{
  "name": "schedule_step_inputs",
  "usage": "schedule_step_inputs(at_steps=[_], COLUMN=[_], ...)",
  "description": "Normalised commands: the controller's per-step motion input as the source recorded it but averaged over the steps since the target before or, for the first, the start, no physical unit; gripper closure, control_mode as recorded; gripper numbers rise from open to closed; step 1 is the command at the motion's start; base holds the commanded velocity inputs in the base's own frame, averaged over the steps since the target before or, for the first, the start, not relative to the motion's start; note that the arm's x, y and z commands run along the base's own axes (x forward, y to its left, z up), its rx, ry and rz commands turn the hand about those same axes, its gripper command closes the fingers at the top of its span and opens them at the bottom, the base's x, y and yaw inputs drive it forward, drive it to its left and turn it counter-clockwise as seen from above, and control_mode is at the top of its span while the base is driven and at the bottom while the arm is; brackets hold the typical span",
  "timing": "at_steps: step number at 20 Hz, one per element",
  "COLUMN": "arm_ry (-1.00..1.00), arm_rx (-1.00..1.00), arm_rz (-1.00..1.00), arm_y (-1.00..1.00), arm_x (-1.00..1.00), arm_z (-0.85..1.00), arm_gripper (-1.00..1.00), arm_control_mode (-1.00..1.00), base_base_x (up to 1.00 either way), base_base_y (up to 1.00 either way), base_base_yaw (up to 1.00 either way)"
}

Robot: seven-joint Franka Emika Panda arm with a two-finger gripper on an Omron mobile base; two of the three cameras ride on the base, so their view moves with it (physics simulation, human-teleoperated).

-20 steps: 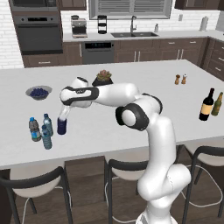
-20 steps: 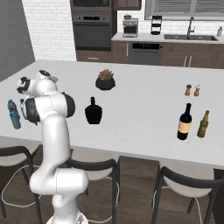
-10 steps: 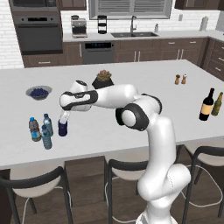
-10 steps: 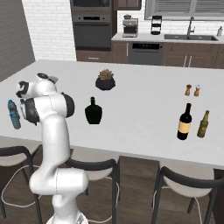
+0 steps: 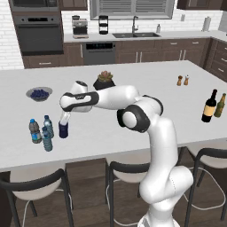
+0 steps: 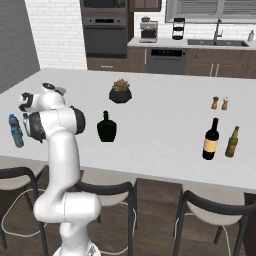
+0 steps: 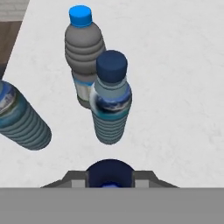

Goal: Move the plastic bottles in the middle to the plastics group, and the glass bottles in the middle to the glass group.

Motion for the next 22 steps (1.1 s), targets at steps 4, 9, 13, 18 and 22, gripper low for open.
schedule_step_inputs(at_steps=[4, 9, 13, 18, 22], arm_ry=[0.0, 0.0, 0.0, 0.0, -0.02], arm_rx=[0.0, 0.0, -0.01, -0.01, 0.0], arm_rz=[0.0, 0.0, 0.0, 0.0, 0.0], arm_y=[0.0, 0.02, 0.01, 0.0, 0.0], arm_x=[0.0, 0.0, 0.0, 0.0, -0.03], arm_z=[0.0, 0.08, 0.09, 0.01, 0.3], arm_gripper=[1.0, -1.0, -1.0, -1.0, -1.0], arm_control_mode=[-1.0, -1.0, -1.0, -1.0, -1.0], base_base_x=[0.0, 0.0, 0.0, 0.0, 0.0], base_base_y=[0.0, 0.0, 0.0, 0.0, 0.0], base_base_yaw=[0.0, 0.0, 0.0, 0.0, 0.0])
